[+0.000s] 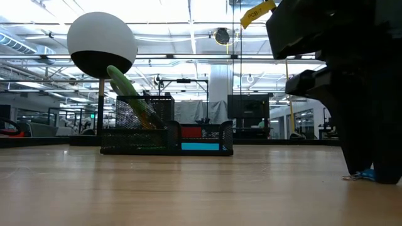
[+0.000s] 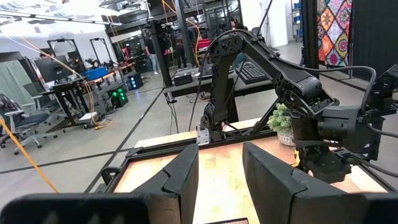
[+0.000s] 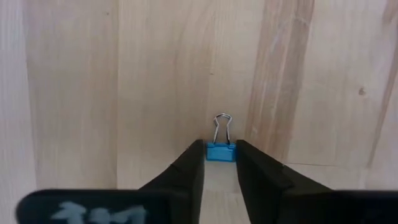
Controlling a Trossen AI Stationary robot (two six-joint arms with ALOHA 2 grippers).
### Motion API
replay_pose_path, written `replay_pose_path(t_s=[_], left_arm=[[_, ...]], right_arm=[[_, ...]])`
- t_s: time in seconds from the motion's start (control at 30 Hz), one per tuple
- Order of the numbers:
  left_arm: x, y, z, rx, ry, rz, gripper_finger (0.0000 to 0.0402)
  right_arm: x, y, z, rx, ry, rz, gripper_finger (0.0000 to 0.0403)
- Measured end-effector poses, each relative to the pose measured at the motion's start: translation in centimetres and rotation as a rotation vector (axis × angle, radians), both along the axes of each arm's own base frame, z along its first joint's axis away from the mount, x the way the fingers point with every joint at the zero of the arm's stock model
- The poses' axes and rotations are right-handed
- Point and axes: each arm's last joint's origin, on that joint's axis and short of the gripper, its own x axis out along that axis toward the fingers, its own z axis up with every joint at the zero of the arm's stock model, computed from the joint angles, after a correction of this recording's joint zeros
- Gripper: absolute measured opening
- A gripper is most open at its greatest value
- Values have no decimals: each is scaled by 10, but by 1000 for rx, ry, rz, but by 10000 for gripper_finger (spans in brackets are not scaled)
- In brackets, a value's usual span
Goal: Pick and place office supplies into organizer
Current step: Put the blue binder clip into the desk organizer
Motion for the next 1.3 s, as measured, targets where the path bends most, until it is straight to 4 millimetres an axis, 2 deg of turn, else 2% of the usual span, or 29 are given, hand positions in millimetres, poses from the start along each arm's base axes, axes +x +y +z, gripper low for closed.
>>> replay_pose_path(t_s=[0.23, 0.83, 1.07, 1.3], left_arm=[[0, 0, 0, 0, 0, 0, 131], [0, 0, 0, 0, 0, 0, 131], [0, 0, 0, 0, -1, 0, 131], [0, 0, 0, 0, -1, 0, 131]], right_arm=[[0, 0, 0, -4, 0, 18, 37], [8, -13, 2, 39, 20, 42, 39], [11, -18, 11, 77, -18, 85, 35], [24, -26, 16, 91, -111, 112, 36]])
